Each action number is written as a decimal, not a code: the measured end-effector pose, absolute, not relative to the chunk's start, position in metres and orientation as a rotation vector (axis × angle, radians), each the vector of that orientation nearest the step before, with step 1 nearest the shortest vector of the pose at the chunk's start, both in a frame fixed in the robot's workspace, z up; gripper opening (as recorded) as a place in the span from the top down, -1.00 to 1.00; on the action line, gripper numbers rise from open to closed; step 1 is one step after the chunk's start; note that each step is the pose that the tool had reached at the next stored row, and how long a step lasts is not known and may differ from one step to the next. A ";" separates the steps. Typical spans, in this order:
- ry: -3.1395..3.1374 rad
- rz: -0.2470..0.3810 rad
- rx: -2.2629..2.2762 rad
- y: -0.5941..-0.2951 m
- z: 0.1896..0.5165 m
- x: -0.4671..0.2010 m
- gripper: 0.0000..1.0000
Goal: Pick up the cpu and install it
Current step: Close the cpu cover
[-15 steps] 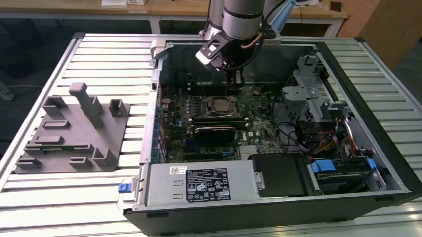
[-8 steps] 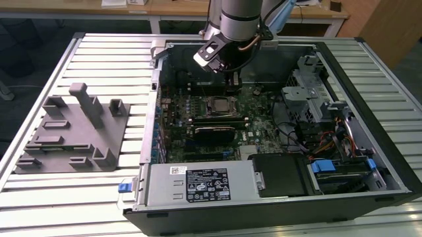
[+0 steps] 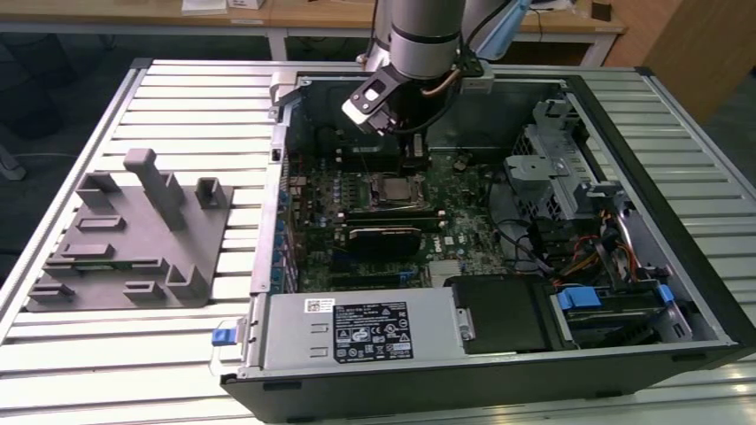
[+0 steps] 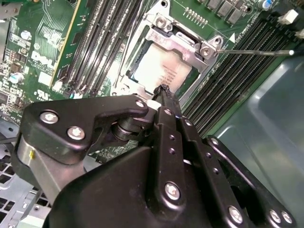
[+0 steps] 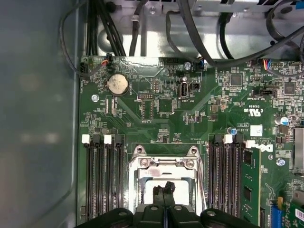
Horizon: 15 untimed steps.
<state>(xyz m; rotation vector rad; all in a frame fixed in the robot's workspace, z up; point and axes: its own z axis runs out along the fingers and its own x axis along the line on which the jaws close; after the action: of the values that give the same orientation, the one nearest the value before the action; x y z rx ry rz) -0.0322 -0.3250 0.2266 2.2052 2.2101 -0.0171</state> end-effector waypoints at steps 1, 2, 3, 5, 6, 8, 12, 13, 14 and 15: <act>2.210 -0.017 2.205 -0.325 0.226 -0.032 0.79; 2.210 -0.017 2.205 -0.326 0.226 -0.033 0.79; 2.210 -0.017 2.205 -0.327 0.225 -0.034 0.79; 2.211 -0.016 2.206 -0.328 0.225 -0.036 0.79; 2.211 -0.015 2.206 -0.328 0.225 -0.037 0.79; 2.212 -0.013 2.207 -0.329 0.225 -0.039 0.79; 2.212 -0.012 2.207 -0.329 0.225 -0.041 0.79; 2.212 -0.012 2.207 -0.329 0.225 -0.041 0.79; 2.212 -0.012 2.207 -0.329 0.225 -0.041 0.79; 2.214 -0.012 2.206 -0.329 0.225 -0.041 0.79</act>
<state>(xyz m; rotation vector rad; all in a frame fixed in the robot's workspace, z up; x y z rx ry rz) -0.0409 -0.3291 0.2249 2.2059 2.2140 -0.0123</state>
